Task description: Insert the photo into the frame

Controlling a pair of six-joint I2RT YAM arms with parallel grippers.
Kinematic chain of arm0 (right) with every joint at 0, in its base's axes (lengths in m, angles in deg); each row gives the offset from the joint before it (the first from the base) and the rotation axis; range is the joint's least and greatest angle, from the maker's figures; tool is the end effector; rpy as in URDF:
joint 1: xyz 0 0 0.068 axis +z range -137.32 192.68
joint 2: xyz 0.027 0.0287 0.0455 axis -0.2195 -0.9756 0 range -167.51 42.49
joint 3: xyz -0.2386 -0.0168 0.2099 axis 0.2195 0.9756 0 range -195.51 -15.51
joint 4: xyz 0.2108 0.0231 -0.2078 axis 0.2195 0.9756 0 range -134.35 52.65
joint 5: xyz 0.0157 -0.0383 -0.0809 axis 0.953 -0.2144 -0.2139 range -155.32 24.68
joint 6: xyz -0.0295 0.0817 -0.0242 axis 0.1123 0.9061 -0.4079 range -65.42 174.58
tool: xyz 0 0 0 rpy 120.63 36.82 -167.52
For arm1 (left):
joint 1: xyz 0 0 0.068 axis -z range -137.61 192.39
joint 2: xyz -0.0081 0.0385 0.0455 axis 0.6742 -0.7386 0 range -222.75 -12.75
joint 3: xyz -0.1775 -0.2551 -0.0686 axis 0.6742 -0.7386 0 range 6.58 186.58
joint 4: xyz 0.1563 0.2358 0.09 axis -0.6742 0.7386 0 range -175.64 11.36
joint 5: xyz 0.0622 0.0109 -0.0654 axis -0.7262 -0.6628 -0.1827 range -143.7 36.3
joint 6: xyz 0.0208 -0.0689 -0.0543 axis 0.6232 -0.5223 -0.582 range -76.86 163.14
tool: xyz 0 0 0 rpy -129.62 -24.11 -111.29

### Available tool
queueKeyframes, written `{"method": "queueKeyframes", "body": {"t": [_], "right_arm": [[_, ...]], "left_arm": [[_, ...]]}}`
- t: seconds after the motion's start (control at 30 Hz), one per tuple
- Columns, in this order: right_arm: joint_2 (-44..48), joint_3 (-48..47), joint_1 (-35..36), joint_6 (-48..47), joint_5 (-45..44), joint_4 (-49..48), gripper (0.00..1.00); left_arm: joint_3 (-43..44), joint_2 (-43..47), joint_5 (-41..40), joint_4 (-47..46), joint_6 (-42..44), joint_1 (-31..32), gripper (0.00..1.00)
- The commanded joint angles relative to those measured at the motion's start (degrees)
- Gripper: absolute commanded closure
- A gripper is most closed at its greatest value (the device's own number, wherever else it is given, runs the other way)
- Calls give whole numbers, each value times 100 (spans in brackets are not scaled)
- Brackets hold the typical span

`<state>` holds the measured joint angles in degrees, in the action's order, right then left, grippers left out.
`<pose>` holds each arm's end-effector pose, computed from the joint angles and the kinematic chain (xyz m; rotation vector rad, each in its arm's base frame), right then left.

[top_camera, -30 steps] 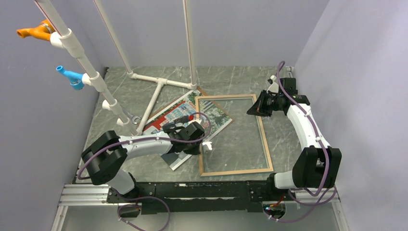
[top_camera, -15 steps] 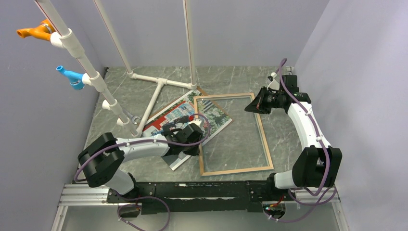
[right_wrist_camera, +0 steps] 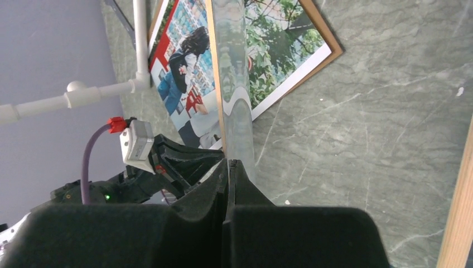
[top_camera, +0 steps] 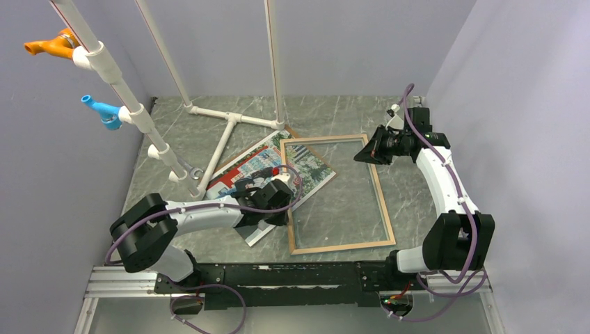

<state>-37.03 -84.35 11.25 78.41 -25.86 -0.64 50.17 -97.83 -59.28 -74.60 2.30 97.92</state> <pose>0.3328 0.0430 0.3149 0.2634 2.4813 1.0269 0.1981 -0.2745 0.1585 0.2874 2.5621 -0.5677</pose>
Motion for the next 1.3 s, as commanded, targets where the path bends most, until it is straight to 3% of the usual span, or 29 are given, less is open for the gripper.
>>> {"method": "queueKeyframes", "body": {"t": [0.0,0.27,0.87,1.1,1.2,1.27], "right_arm": [[-79,35,112,-209,-49,445,100],[-183,90,109,-359,-359,571,100],[-344,-55,288,-443,-497,774,100],[-337,-46,404,-404,-382,733,100],[-328,-13,445,-398,-379,707,100],[-323,13,455,-397,-378,689,100]], "left_arm": [[-394,23,27,177,270,-69,100],[-1121,728,901,-852,203,-456,100],[-1507,1125,1383,-1219,-75,-969,99],[-1817,1835,1678,-1530,-490,-1380,66],[-1857,2021,1617,-1612,-647,-1460,43],[-1794,1983,1491,-1583,-698,-1458,39]]}}
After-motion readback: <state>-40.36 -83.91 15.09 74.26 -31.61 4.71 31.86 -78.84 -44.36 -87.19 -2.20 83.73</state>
